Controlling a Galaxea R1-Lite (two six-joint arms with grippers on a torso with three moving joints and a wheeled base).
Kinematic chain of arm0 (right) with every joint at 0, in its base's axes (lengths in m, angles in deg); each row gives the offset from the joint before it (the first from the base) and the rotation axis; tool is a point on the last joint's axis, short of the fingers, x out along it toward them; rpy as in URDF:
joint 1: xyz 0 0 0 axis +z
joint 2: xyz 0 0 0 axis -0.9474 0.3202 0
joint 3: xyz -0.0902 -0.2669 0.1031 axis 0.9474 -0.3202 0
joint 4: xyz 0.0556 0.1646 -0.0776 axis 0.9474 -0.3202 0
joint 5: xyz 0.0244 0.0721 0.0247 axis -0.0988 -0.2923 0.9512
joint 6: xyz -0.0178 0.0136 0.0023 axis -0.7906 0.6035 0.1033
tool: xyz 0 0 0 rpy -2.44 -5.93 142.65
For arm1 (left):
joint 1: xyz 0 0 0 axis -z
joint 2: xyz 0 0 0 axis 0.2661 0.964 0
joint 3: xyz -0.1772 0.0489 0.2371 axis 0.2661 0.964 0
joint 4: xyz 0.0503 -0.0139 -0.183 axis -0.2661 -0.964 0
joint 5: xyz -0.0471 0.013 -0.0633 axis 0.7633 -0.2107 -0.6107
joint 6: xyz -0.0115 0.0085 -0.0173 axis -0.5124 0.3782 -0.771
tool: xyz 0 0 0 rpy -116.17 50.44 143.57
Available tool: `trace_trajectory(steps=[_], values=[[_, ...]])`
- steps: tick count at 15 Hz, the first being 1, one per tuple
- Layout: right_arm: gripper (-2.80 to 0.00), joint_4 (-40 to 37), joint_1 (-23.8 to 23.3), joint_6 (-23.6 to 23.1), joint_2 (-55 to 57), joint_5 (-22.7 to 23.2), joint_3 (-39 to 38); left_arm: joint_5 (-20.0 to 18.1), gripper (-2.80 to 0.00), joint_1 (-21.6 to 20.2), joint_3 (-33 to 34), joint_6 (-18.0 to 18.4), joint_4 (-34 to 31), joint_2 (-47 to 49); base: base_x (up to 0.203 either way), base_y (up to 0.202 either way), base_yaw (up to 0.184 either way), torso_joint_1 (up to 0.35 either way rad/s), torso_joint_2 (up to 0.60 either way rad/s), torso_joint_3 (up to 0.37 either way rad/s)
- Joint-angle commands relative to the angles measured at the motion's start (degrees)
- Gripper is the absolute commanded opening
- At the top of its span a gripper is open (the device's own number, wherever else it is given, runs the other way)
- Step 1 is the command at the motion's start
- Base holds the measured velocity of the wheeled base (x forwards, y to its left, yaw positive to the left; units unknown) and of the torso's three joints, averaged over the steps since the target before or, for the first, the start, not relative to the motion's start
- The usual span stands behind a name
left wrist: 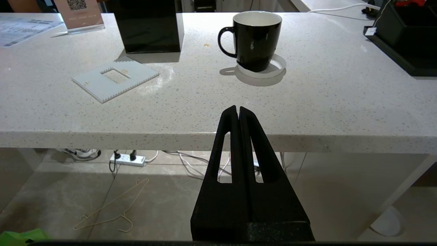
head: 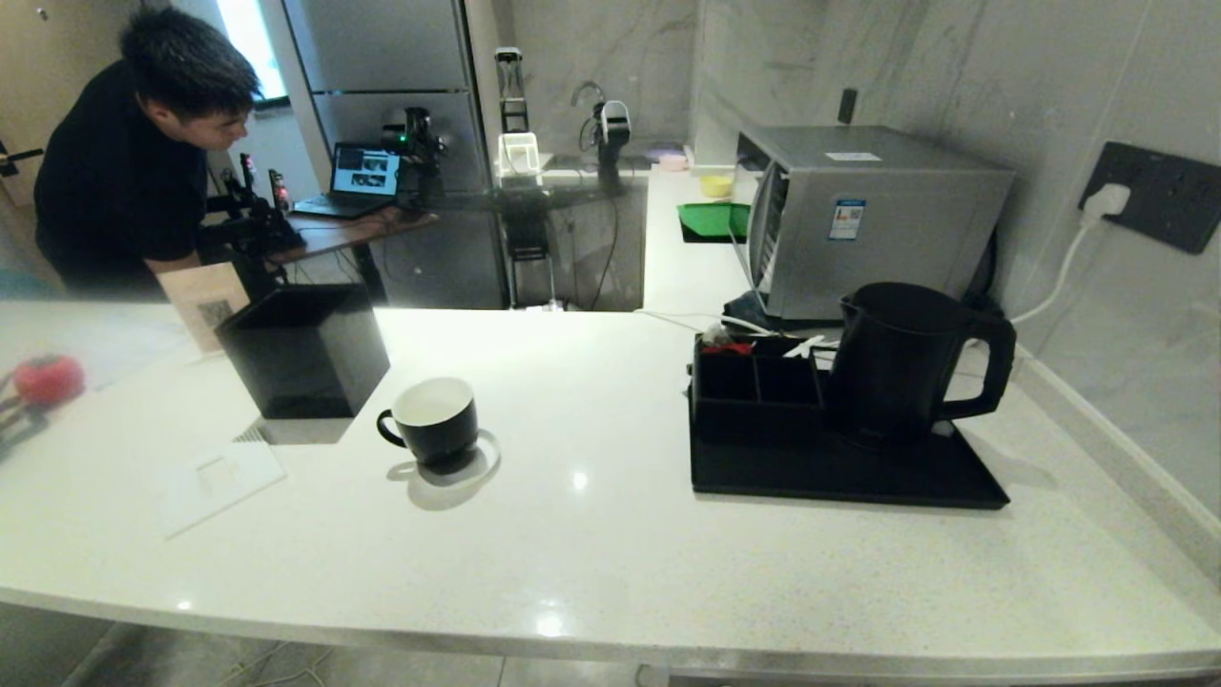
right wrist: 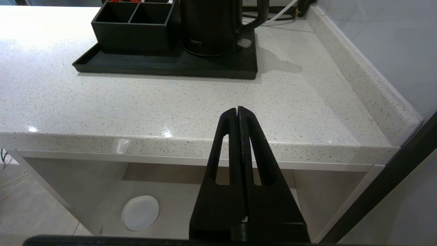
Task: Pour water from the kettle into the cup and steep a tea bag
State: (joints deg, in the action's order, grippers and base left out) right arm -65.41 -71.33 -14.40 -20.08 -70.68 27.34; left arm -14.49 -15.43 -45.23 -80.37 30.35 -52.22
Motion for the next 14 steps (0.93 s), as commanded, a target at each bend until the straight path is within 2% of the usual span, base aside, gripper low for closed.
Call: trace_trajectory(steps=[1,7,12,14], values=[[-2.80,0.00,0.00,-0.16,-0.02,-0.01,0.00,-0.03,-2.80,0.00,0.00,-0.04,0.02,0.00,0.000,0.000,0.000,0.000,0.00,0.000],[-2.80,0.26,0.00,-1.48,-0.02,0.17,0.00,-0.03,-2.80,0.00,0.00,-0.04,0.02,0.00,0.000,0.000,0.000,0.000,0.00,0.000],[-2.80,0.87,-0.15,-4.72,2.91,2.73,0.54,-0.03,-2.80,0.00,0.00,-0.04,0.02,0.00,0.000,0.000,0.000,0.000,0.00,0.000],[-2.80,1.89,-0.23,-5.21,6.55,5.33,2.52,-0.03,-2.80,0.00,0.00,-0.04,0.02,0.00,0.000,0.000,0.000,0.000,0.00,0.000]])
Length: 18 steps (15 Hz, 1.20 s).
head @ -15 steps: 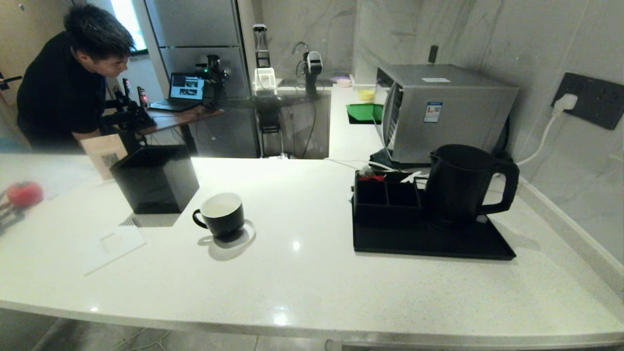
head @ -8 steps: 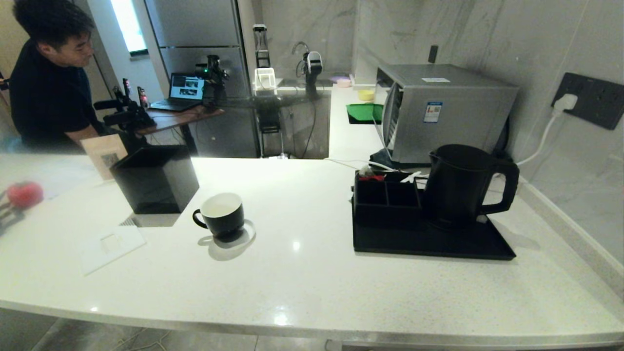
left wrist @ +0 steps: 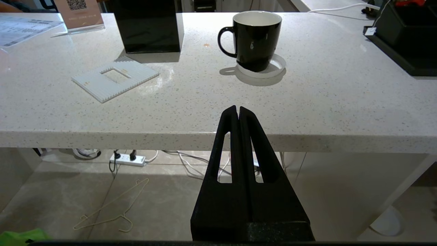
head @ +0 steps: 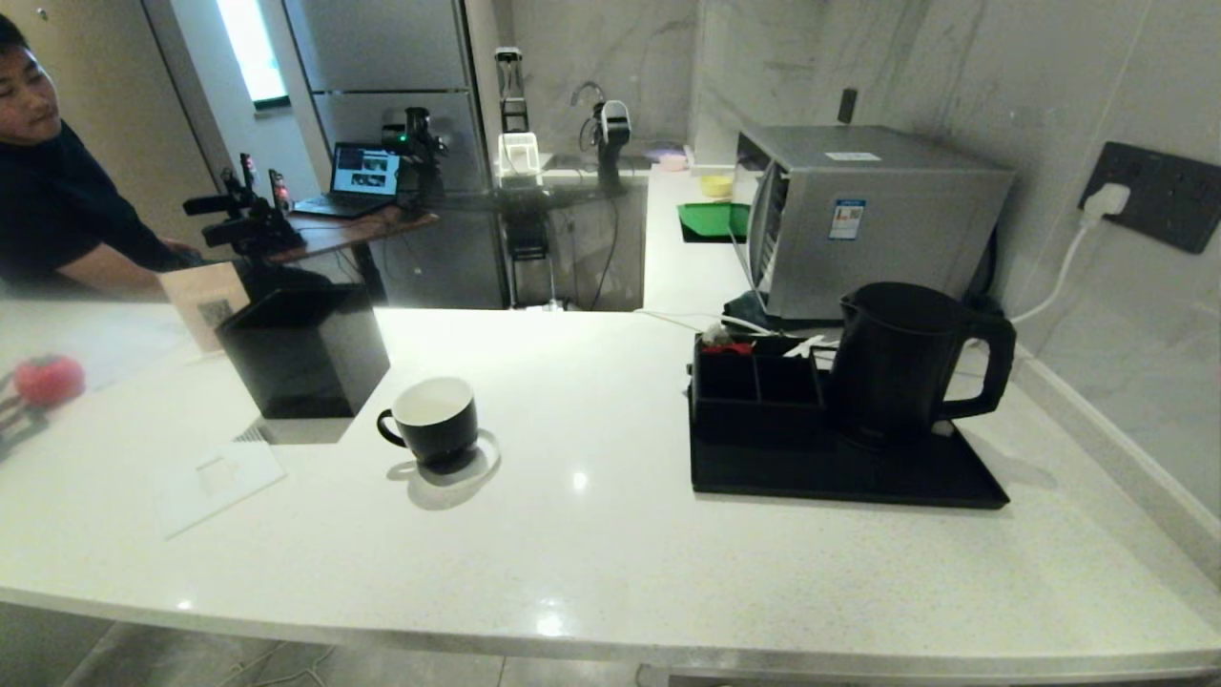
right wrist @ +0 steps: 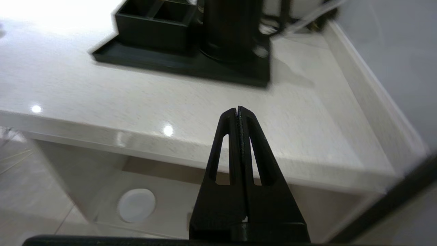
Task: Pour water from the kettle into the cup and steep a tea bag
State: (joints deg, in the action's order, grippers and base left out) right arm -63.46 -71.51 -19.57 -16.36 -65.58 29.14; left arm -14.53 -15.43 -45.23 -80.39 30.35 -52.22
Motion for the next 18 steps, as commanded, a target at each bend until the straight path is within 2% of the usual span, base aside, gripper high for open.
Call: trace_trajectory(steps=[1,5,8,9,13,18], values=[[-2.80,0.36,-0.20,-0.37,5.24,0.84,1.98,0.01,-2.80,0.00,0.00,-0.01,0.02,0.00,0.000,0.000,0.000,0.000,0.00,0.000],[-2.80,6.65,-4.62,-1.55,16.00,5.26,5.29,0.01,-2.80,0.00,0.00,-0.01,0.02,0.00,0.000,0.000,0.000,0.000,0.00,0.000],[-2.80,7.76,-13.04,-1.66,21.89,10.53,8.06,0.01,-2.80,0.00,0.00,-0.01,0.02,0.00,0.000,0.000,0.000,0.000,0.00,0.000],[-2.80,7.87,-14.56,-1.66,24.15,11.90,9.20,0.01,-2.80,0.00,0.00,-0.01,0.02,0.00,0.000,0.000,0.000,0.000,0.00,0.000],[-2.80,10.28,-15.61,-1.87,34.57,13.39,11.71,0.01,-2.80,0.00,0.00,-0.01,0.02,0.00,0.000,0.000,0.000,0.000,0.00,0.000],[-2.80,24.78,-15.55,-1.81,54.55,13.44,11.84,0.01,-2.80,0.00,0.00,-0.01,0.02,0.00,0.000,0.000,0.000,0.000,0.00,0.000]])
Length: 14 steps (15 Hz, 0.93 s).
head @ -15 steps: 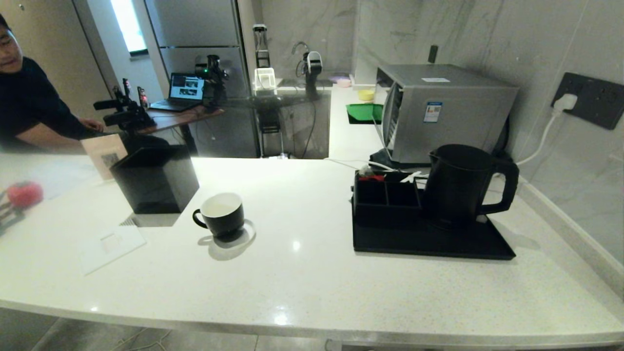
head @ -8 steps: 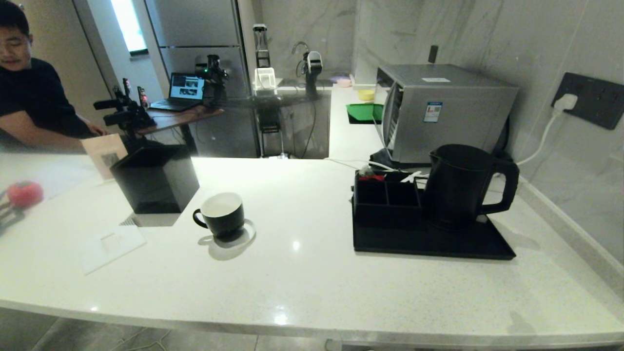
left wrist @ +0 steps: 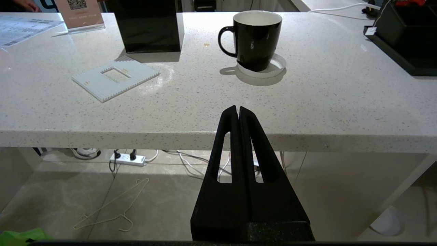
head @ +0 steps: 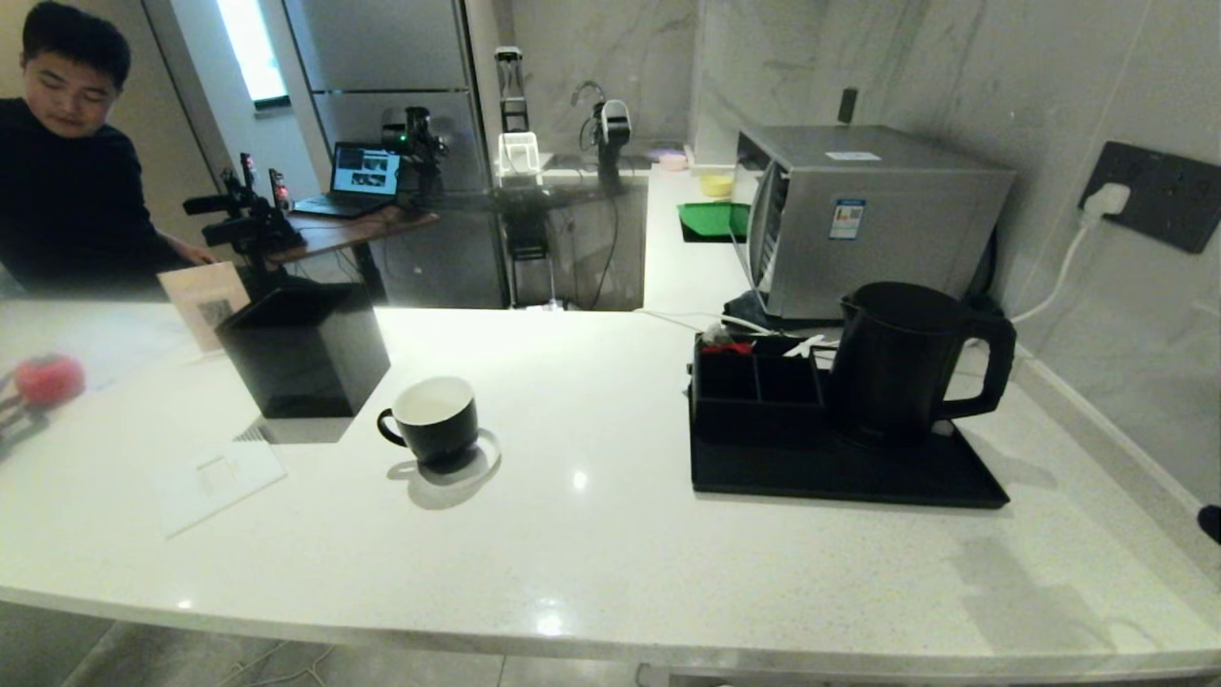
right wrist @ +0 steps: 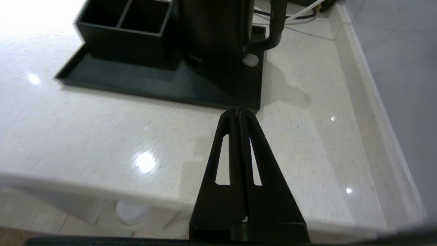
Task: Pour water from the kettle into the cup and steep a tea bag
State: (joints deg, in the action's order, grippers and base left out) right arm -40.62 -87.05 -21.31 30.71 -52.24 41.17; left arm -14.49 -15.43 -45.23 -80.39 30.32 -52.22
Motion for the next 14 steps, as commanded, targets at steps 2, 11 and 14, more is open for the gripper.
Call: trace_trajectory(steps=[2,11,14], values=[[-2.80,8.33,-0.01,0.05,15.03,0.14,-1.22,-0.03,-2.80,0.00,0.00,-0.01,0.04,0.00,0.000,0.000,0.000,0.000,0.00,0.000],[-2.80,42.17,2.28,1.79,44.93,0.18,-1.74,-0.03,-2.80,0.00,0.00,-0.01,0.04,0.00,0.000,0.000,0.000,0.000,0.00,0.000],[0.00,45.13,3.24,3.39,47.30,0.18,-1.18,-0.03,-2.80,0.00,0.00,-0.01,0.04,0.00,0.000,0.000,0.000,0.000,0.00,0.000]])
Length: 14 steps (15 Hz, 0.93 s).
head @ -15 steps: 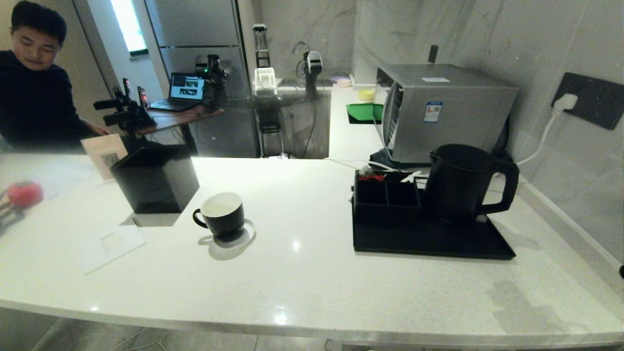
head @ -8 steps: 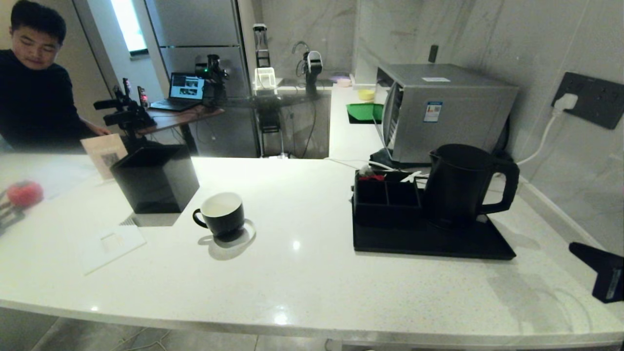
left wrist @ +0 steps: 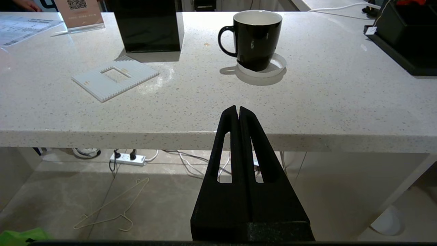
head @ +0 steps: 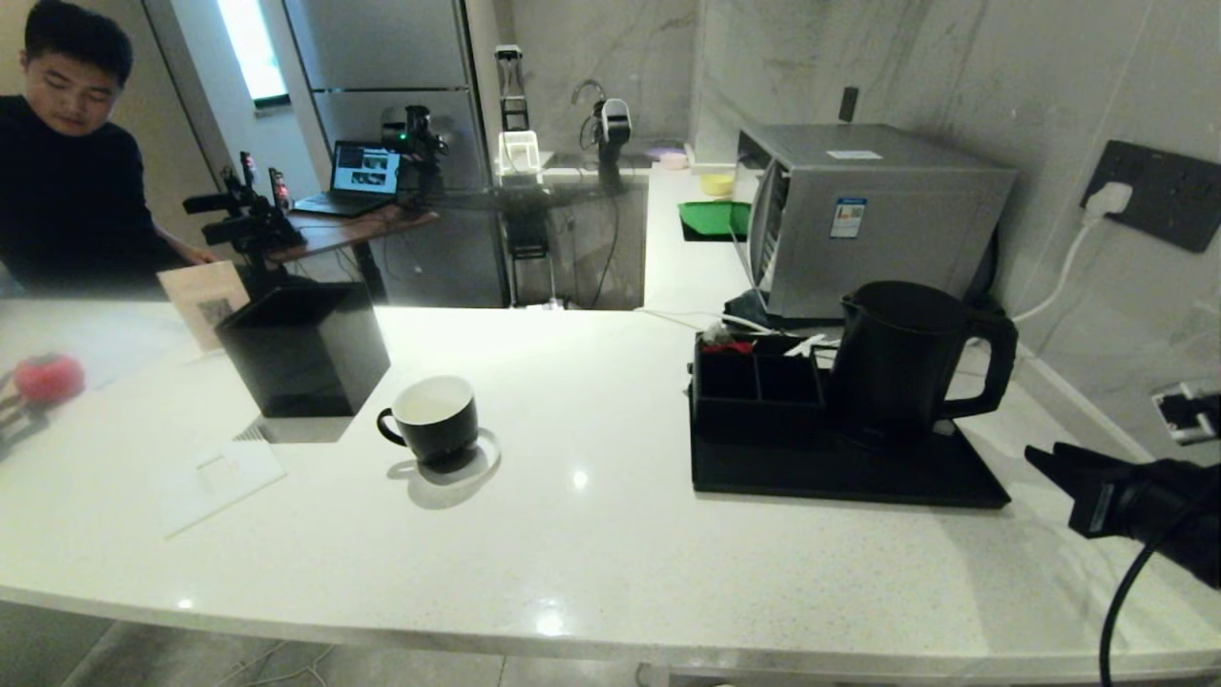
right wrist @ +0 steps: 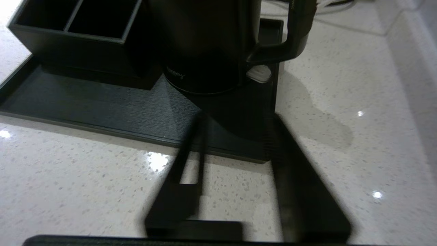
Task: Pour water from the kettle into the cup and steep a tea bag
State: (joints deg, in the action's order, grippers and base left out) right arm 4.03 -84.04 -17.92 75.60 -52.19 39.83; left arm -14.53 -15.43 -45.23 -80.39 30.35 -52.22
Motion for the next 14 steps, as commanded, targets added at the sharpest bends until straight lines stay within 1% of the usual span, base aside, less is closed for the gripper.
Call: trace_trajectory(steps=[1,7,9,11,14], values=[[0.00,0.48,0.23,0.05,2.73,0.07,1.16,0.02,-2.80,0.00,0.00,-0.01,0.02,0.00,0.000,0.000,0.000,0.000,0.00,0.000],[0.00,0.52,0.23,0.79,6.46,-0.37,9.10,0.02,-2.80,0.00,0.00,-0.01,0.02,0.00,0.000,0.000,0.000,0.000,0.00,0.000],[0.00,0.52,0.55,1.53,8.35,-2.15,11.92,0.02,-2.80,0.00,0.00,-0.01,0.02,0.00,0.000,0.000,0.000,0.000,0.00,0.000],[0.00,0.49,1.87,2.79,10.61,-5.67,14.61,0.02,-2.80,0.00,0.00,-0.01,0.02,0.00,0.000,0.000,0.000,0.000,0.00,0.000],[0.00,0.61,2.55,3.04,13.29,-8.62,17.36,0.02,-2.80,0.00,0.00,-0.01,0.02,0.00,0.000,0.000,0.000,0.000,0.00,0.000]])
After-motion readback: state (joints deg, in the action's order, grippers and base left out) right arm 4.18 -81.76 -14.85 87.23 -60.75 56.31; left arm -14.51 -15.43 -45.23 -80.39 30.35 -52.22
